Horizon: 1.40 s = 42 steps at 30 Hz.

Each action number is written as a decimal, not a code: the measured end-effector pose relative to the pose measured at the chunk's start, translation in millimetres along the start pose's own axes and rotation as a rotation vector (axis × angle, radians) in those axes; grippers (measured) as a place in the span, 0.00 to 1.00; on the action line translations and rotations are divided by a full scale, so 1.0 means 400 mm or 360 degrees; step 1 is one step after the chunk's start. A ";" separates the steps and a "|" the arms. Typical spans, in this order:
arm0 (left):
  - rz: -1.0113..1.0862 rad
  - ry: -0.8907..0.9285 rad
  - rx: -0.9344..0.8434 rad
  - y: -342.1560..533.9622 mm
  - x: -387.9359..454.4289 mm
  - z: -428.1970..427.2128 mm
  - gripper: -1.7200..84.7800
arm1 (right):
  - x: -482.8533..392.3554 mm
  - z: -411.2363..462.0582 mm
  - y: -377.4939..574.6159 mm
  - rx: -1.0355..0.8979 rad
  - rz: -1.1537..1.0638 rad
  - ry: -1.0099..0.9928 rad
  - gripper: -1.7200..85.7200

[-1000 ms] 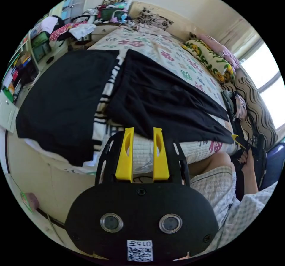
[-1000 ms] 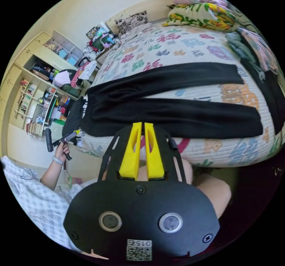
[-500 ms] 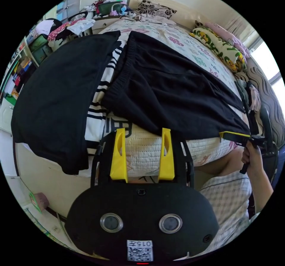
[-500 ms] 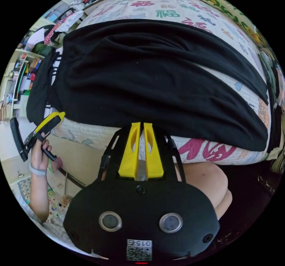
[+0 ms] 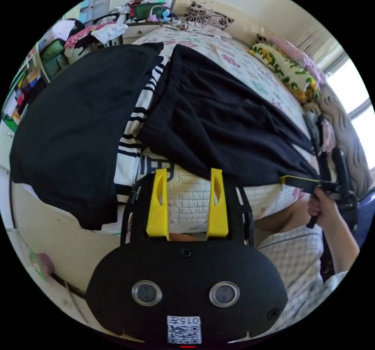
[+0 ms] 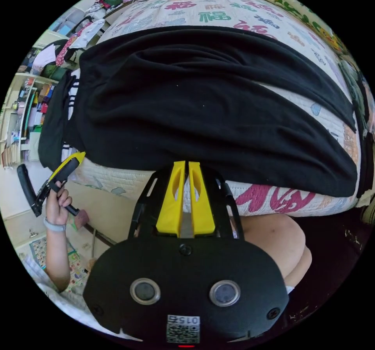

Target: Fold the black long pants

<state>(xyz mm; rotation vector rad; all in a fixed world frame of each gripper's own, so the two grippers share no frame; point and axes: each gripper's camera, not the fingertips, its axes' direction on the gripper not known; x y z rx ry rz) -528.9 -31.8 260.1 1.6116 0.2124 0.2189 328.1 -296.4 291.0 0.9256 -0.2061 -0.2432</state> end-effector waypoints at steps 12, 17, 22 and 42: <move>-0.0293 0.0223 0.0071 -0.099 -0.124 -0.036 0.13 | 0.501 -0.351 0.226 0.0672 0.0601 -0.0260 0.08; -0.0275 0.0255 0.0046 -0.121 -0.155 -0.049 0.04 | 0.844 -0.407 0.339 0.0639 0.0998 -0.0295 0.08; -0.0354 0.0284 0.0128 -0.107 -0.209 -0.105 0.03 | 1.021 -0.421 0.337 0.0581 0.1131 -0.0387 0.08; -0.0275 0.0282 0.0276 -0.088 -0.269 -0.115 0.02 | 1.186 -0.620 0.334 0.0758 0.1074 -0.0818 0.01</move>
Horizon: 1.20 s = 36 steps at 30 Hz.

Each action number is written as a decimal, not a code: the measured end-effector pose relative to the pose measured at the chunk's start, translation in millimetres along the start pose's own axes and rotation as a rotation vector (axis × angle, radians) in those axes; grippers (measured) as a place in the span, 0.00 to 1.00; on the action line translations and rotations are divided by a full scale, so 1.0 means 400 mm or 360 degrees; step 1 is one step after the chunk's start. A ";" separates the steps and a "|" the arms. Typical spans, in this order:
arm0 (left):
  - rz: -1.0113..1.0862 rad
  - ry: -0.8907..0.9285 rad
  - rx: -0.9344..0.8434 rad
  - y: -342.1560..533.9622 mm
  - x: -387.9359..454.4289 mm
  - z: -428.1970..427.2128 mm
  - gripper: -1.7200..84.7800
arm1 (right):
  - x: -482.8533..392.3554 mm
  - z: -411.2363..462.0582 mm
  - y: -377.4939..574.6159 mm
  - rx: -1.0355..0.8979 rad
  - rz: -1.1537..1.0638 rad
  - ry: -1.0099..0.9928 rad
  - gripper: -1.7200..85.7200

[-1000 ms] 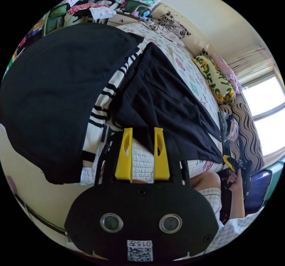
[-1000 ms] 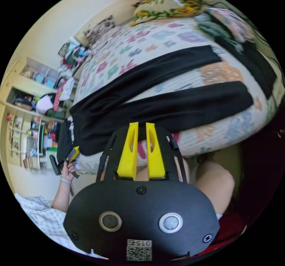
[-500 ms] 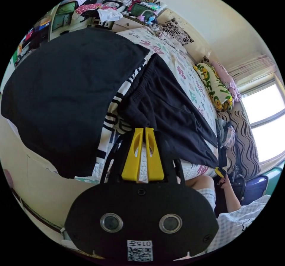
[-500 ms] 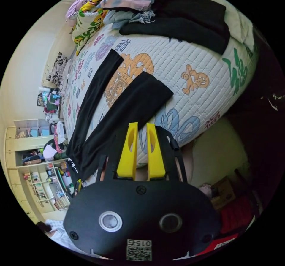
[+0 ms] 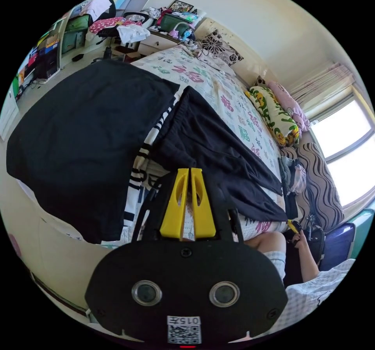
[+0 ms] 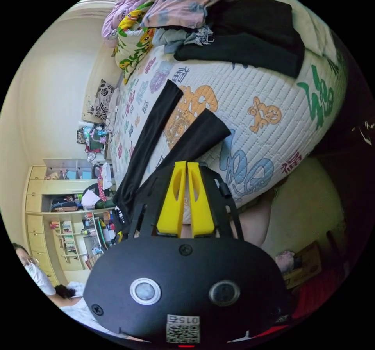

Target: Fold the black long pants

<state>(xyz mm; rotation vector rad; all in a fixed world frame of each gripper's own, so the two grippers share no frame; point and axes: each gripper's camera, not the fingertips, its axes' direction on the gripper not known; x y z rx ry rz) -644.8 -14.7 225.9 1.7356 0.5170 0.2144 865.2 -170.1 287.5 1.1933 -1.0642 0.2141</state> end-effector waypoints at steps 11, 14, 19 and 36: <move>-0.0009 0.0260 0.0241 -0.072 -0.072 0.015 0.02 | -0.285 -0.051 -0.227 -0.0161 -0.0346 0.0158 0.01; 0.0054 0.0247 0.0249 -0.144 -0.054 0.085 0.02 | -0.355 -0.003 -0.337 -0.0236 -0.0410 0.0242 0.01; 0.0159 0.0128 0.0207 -0.286 -0.019 0.315 0.02 | -0.410 0.161 -0.527 -0.0393 -0.0427 0.0484 0.01; 0.0039 -0.0177 0.0083 -0.239 -0.211 1.011 0.02 | -0.362 0.247 -0.781 -0.0496 -0.0315 0.0283 0.02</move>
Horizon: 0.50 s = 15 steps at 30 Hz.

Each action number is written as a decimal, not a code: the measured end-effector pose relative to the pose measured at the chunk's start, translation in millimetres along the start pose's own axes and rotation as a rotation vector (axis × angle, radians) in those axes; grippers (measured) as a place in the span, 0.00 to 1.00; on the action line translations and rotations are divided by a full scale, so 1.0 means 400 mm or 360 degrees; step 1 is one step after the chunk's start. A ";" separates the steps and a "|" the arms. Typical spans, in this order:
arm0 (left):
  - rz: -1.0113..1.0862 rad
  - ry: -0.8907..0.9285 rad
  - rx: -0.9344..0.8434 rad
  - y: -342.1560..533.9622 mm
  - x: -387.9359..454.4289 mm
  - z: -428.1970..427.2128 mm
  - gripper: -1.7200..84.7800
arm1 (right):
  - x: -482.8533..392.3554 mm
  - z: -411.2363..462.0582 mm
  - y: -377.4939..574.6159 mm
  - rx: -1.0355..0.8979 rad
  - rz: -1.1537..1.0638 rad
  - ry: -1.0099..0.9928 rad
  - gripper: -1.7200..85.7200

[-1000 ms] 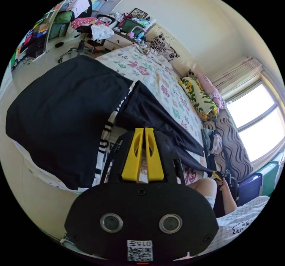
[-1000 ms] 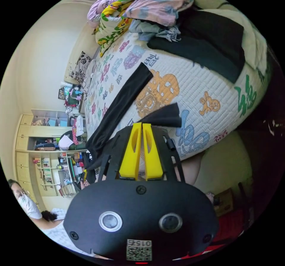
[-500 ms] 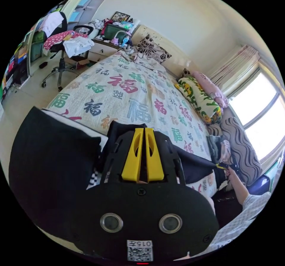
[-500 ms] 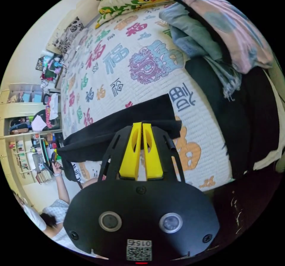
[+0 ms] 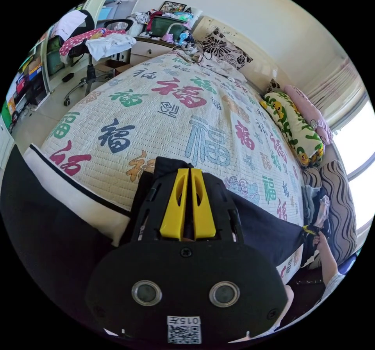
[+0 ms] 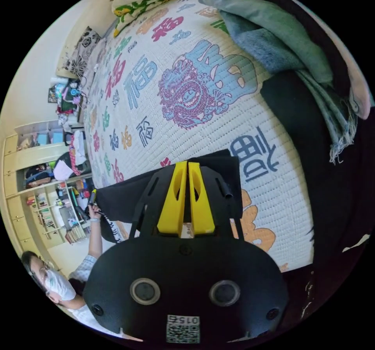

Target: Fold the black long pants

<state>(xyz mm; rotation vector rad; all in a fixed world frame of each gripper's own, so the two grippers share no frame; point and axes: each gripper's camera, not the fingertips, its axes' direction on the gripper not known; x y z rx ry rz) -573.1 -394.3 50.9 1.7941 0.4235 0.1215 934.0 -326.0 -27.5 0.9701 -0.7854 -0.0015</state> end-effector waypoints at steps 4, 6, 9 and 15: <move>-0.0018 0.0027 -0.0046 0.071 -0.045 0.098 0.03 | 0.028 -0.091 0.017 0.0240 -0.0061 -0.0113 0.04; 0.0048 0.0023 -0.0152 0.093 -0.055 0.141 0.04 | 0.061 -0.137 0.037 0.0339 -0.0033 -0.0159 0.04; 0.0128 0.0039 -0.0070 0.153 -0.075 0.126 0.05 | 0.122 -0.195 0.093 0.0446 0.0005 -0.0215 0.05; 0.0358 -0.0052 0.0054 0.399 -0.058 0.090 0.09 | 0.247 -0.180 0.218 0.0372 0.0135 -0.0119 0.11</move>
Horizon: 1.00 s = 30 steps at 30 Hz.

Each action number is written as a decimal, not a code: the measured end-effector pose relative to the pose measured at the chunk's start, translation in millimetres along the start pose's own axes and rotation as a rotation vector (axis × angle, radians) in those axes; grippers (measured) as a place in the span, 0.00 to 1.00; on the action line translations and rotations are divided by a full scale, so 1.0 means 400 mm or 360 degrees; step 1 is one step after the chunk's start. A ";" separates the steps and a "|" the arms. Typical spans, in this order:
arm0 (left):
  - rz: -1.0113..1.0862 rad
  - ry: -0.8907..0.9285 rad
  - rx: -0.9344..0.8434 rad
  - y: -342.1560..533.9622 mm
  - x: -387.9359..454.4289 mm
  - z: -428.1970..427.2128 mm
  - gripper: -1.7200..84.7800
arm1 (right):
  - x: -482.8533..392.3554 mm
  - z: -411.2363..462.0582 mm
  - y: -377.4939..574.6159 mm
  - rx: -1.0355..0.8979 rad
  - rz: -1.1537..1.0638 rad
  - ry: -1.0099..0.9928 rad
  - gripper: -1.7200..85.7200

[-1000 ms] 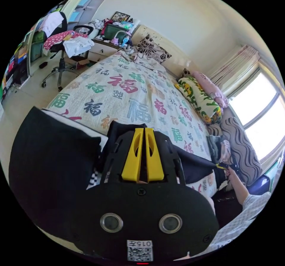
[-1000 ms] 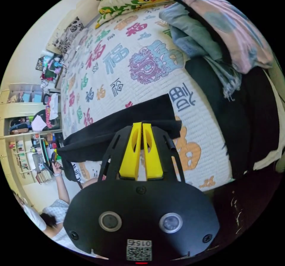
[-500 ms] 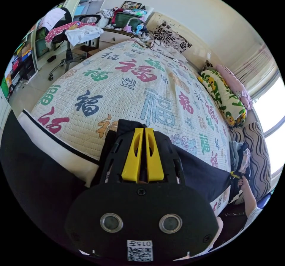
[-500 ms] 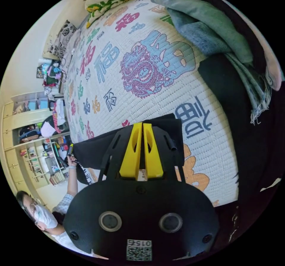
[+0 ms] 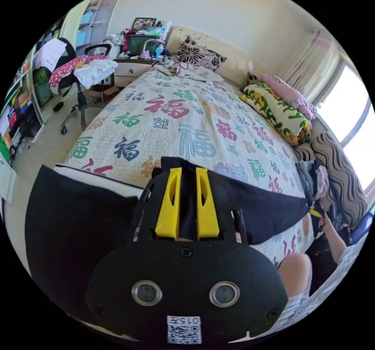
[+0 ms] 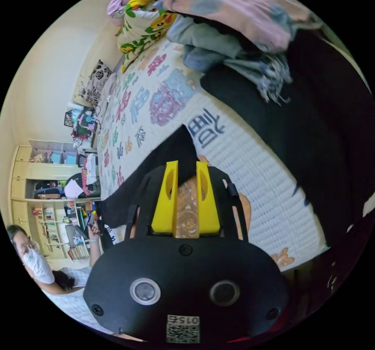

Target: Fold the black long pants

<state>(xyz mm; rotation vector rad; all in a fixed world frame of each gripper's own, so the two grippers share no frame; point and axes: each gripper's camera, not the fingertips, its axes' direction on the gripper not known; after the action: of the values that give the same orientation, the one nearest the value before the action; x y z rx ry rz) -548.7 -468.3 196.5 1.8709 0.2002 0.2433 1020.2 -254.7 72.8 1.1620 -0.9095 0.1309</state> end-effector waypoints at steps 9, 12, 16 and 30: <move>-0.0095 0.0163 -0.0095 0.436 0.061 0.161 0.10 | 0.170 -0.067 0.079 0.0183 0.0241 -0.0417 0.11; 0.0308 0.0522 -0.0221 0.442 0.294 0.319 0.10 | 0.184 -0.076 0.081 0.0233 0.0252 -0.0461 0.11; 0.0944 0.0994 -0.0414 0.409 0.804 0.596 0.11 | 0.175 -0.068 0.084 0.0263 0.0187 -0.0429 0.11; 0.1856 0.1110 -0.1088 0.796 1.965 1.382 0.14 | 0.298 -0.077 0.197 0.0641 0.0068 -0.0802 0.05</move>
<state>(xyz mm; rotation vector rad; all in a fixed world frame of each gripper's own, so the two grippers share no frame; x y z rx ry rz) 361.1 -868.6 386.9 0.9609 -0.4879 1.5451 1072.8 -236.9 208.0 1.5878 -1.3955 0.0554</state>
